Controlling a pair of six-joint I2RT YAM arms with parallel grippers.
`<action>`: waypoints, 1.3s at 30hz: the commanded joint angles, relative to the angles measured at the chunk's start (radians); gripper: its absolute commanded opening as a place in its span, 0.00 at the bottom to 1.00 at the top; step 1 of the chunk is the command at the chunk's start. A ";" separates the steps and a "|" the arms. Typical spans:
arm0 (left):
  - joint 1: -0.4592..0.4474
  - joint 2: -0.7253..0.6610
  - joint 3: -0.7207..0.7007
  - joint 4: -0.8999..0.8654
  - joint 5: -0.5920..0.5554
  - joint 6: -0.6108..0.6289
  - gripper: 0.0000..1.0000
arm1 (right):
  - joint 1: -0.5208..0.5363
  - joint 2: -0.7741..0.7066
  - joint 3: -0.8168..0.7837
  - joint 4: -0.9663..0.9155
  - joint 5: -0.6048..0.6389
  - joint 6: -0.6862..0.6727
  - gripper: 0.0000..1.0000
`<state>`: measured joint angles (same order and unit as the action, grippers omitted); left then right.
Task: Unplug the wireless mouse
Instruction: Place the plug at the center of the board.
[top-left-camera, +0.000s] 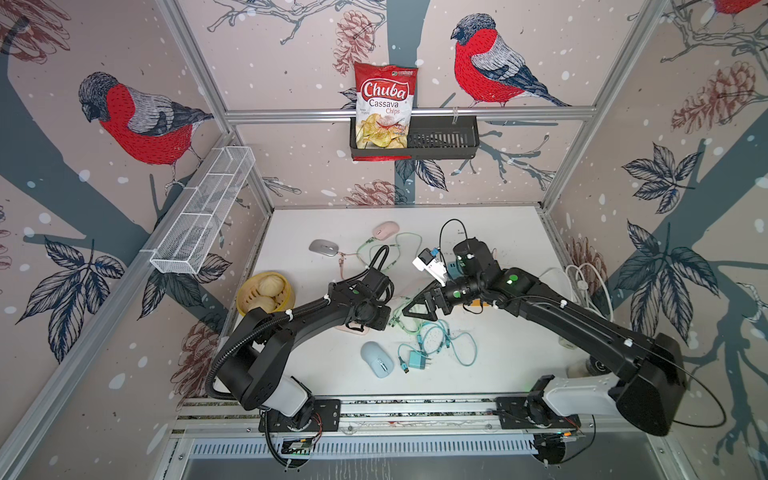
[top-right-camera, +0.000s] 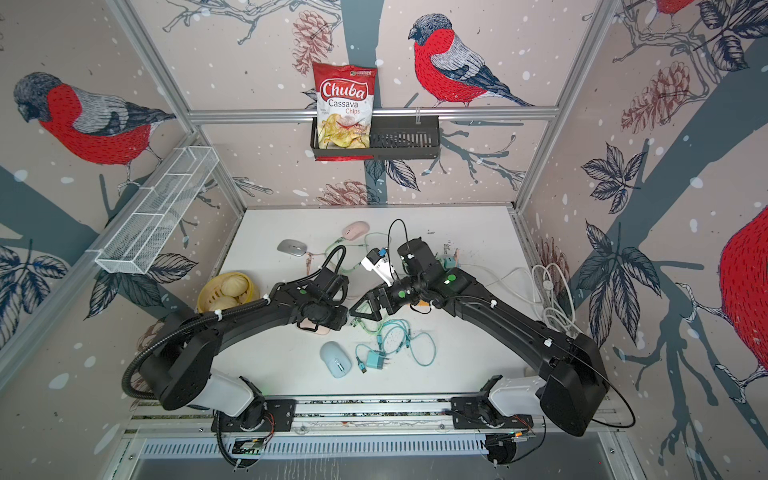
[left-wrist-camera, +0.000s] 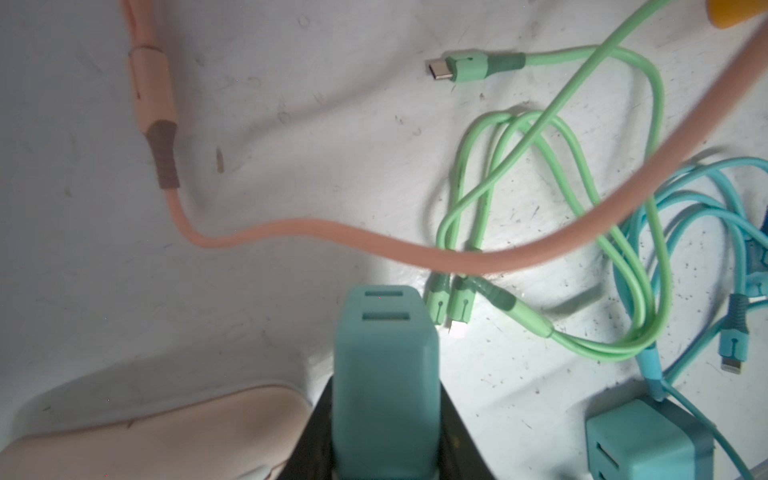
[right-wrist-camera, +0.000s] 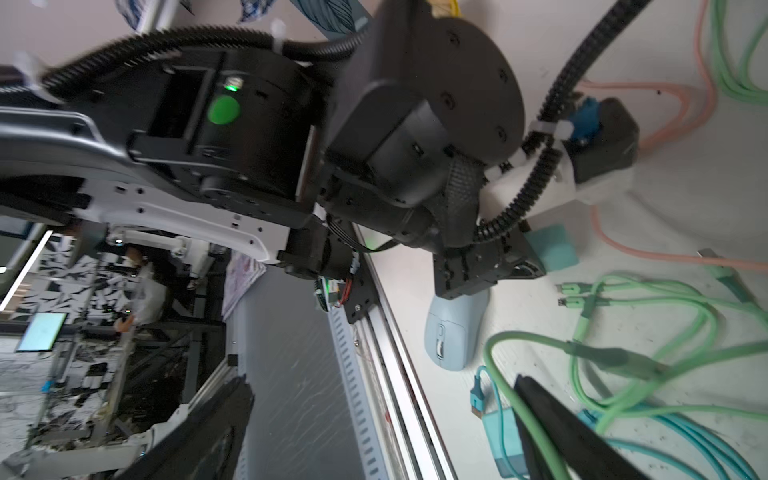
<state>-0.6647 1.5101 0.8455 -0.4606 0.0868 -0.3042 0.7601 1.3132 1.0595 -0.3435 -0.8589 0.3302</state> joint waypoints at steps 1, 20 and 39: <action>-0.001 -0.001 0.006 -0.014 0.015 0.005 0.00 | -0.028 0.021 -0.035 0.076 -0.159 0.080 0.99; -0.001 0.071 0.037 -0.049 0.062 0.036 0.23 | 0.055 0.378 0.014 -0.197 0.173 -0.020 0.99; -0.001 -0.236 0.052 0.016 0.133 0.098 0.86 | 0.112 0.653 0.428 -0.489 0.342 -0.070 1.00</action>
<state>-0.6605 1.3296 0.9028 -0.6632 -0.0185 -0.2565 0.8562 1.9354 1.5043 -0.8040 -0.7517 0.2684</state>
